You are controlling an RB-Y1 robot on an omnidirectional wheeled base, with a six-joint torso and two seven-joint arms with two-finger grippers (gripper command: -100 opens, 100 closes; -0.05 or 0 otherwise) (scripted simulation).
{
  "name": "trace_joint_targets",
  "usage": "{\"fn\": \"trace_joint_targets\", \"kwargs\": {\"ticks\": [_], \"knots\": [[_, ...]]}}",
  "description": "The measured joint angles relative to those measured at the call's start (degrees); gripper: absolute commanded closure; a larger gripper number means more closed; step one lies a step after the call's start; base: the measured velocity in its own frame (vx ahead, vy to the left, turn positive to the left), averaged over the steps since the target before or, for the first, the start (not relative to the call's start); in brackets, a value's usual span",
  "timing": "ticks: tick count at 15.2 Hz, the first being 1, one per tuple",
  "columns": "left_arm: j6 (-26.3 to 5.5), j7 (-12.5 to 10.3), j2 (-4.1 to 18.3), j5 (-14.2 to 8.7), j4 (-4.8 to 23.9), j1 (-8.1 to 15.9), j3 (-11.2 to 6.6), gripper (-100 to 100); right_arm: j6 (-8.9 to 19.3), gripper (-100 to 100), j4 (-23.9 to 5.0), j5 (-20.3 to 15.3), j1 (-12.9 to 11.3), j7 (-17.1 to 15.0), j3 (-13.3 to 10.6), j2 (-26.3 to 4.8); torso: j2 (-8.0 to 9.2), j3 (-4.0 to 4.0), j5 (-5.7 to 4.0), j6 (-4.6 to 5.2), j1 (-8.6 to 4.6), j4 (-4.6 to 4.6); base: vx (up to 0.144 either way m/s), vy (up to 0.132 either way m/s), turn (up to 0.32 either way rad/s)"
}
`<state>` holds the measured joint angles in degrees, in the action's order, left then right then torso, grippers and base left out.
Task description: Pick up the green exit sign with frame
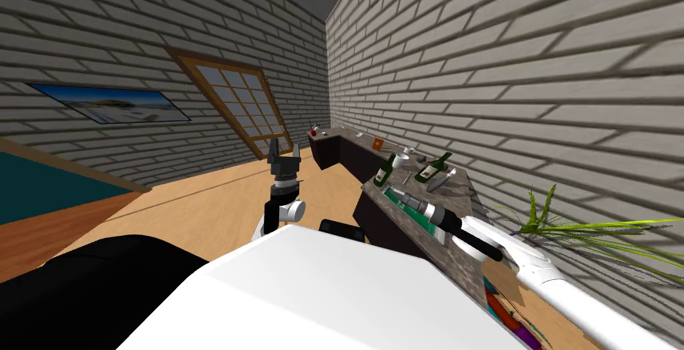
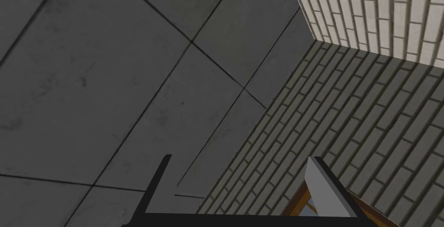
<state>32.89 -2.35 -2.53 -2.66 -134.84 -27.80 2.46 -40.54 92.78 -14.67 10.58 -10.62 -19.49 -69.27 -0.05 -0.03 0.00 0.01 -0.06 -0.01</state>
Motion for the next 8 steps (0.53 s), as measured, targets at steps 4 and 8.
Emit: {"fn": "trace_joint_targets", "kwargs": {"ticks": [4, 8], "knots": [[0.0, 0.0, 0.0, 0.0, 0.0, 0.01, 0.0, 0, -1.33, -100, -3.41, -1.48, -1.14, -0.57, -2.47, -4.37, -0.02, -0.01, 0.0, -0.06, 0.01, 0.0, 0.005, -0.002, 0.222], [0.0, 0.0, 0.0, 0.0, 0.0, 0.0, 0.0, 0, -2.88, -100, -6.57, -2.83, -1.92, -1.16, -4.76, -8.91, -0.04, -0.02, 0.0, -0.04, 0.0, -0.01, 0.01, -0.006, 0.248]]}}
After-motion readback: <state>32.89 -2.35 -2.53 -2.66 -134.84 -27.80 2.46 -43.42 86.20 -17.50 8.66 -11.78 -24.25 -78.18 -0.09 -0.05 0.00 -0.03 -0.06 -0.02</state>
